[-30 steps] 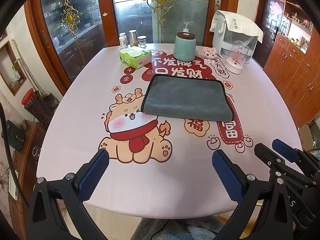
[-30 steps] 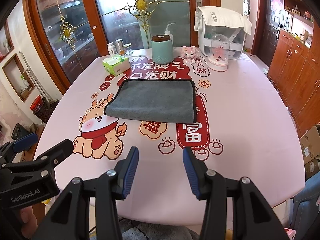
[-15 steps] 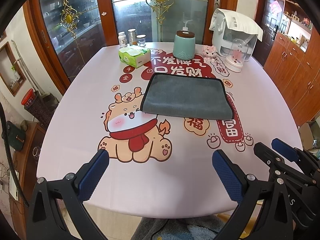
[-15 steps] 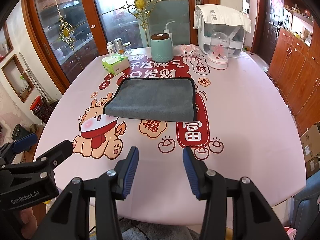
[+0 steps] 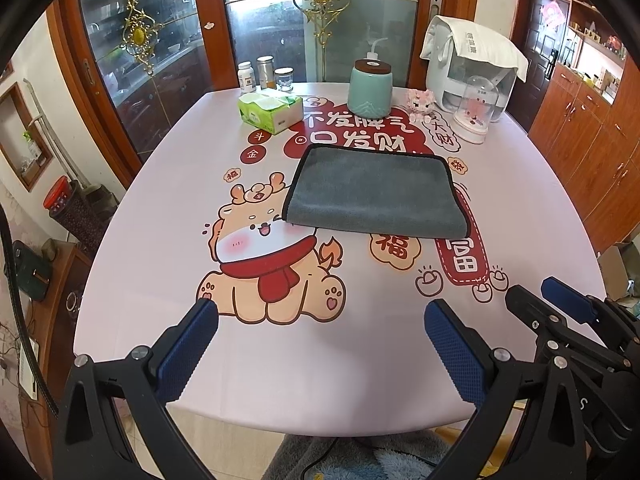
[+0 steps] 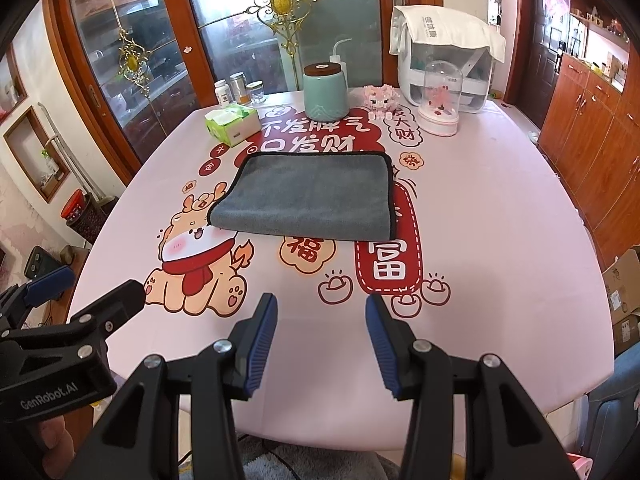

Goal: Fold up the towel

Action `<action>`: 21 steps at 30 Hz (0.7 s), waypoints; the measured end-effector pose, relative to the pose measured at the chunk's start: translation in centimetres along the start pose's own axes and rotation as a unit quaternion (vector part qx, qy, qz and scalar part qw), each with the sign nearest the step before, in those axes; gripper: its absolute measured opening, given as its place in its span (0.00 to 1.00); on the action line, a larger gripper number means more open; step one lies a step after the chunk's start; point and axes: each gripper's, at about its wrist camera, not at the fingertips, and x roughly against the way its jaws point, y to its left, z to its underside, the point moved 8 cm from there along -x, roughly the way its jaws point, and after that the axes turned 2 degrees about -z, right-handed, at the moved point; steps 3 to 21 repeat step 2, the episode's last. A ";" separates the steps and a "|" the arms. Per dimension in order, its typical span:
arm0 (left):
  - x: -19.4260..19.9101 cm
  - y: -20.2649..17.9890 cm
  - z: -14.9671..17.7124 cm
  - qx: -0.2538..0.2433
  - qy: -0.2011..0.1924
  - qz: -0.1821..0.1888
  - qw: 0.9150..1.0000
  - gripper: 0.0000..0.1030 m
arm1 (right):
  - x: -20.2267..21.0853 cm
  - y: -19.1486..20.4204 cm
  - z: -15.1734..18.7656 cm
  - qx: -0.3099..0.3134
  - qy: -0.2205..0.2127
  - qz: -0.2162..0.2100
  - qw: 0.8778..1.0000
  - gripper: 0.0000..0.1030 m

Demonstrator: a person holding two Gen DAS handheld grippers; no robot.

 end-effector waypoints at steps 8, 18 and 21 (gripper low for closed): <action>0.0 0.0 0.0 0.000 -0.001 0.001 1.000 0.99 | 0.0 0.0 0.0 0.000 0.000 0.000 1.000 0.45; 0.0 0.0 0.0 0.000 -0.001 0.001 1.000 0.99 | 0.0 0.0 0.0 0.000 0.000 0.000 1.000 0.45; 0.0 0.0 0.0 0.000 -0.001 0.001 1.000 0.99 | 0.0 0.0 0.0 0.000 0.000 0.000 1.000 0.45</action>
